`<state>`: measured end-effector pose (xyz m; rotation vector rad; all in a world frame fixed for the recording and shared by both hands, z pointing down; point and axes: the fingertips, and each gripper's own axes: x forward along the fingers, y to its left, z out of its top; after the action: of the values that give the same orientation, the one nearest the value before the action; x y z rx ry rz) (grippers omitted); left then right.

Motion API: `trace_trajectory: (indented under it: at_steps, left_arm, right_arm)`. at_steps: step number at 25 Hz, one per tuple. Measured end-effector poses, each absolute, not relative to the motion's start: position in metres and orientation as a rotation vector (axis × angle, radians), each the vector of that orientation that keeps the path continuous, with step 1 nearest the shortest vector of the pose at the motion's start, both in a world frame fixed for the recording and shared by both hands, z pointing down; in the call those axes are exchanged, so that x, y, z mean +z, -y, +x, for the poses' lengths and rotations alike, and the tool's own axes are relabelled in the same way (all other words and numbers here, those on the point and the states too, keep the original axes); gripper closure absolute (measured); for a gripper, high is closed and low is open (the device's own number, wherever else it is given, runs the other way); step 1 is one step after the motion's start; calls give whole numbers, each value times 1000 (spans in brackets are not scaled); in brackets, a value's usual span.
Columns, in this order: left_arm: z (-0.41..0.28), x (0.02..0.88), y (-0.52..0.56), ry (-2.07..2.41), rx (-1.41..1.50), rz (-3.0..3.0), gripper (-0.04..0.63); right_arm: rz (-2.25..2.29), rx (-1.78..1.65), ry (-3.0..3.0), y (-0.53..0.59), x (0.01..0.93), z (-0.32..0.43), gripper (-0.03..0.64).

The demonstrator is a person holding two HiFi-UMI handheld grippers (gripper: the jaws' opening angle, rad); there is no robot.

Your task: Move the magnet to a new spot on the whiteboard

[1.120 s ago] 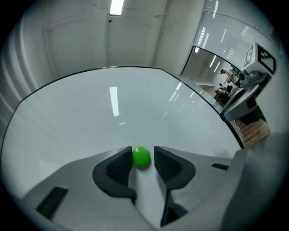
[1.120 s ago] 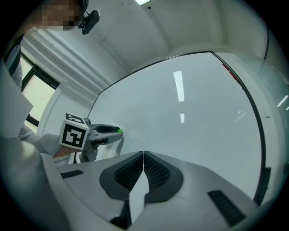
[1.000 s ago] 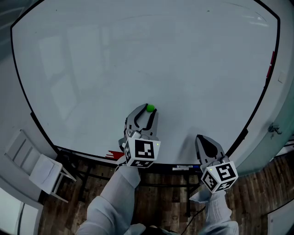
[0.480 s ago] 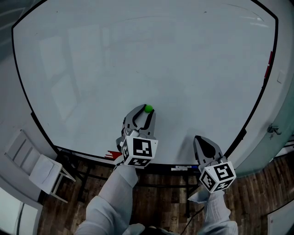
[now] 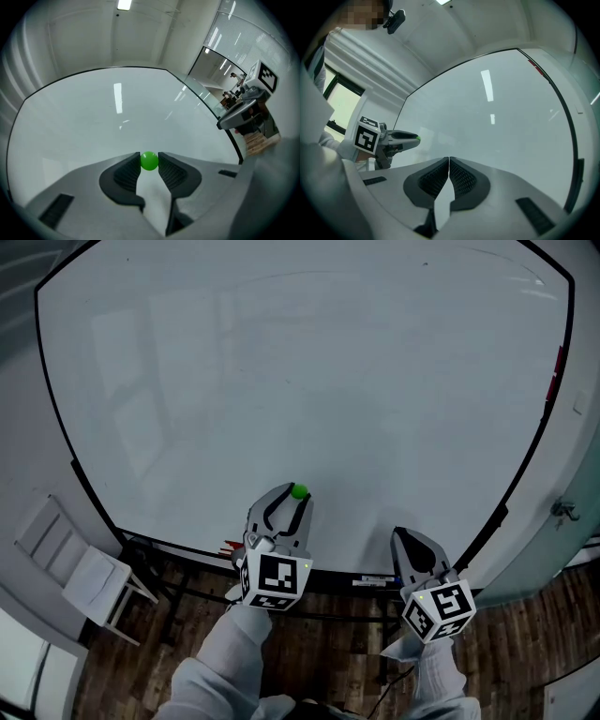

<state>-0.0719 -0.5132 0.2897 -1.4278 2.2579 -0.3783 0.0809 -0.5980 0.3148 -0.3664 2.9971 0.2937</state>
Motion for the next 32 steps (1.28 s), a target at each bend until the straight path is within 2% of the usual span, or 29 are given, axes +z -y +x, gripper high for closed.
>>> trace_trajectory:
  at_steps: [20,32]
  left_arm:
    - [-58,374,428,-2482,-236,-1461,474]
    - [-102,377,401,-2551,-222,-1386,474]
  right_arm:
    - [-497,125,-3044,583,392,119,589]
    - [-431,128,-3046,576,382,67,588]
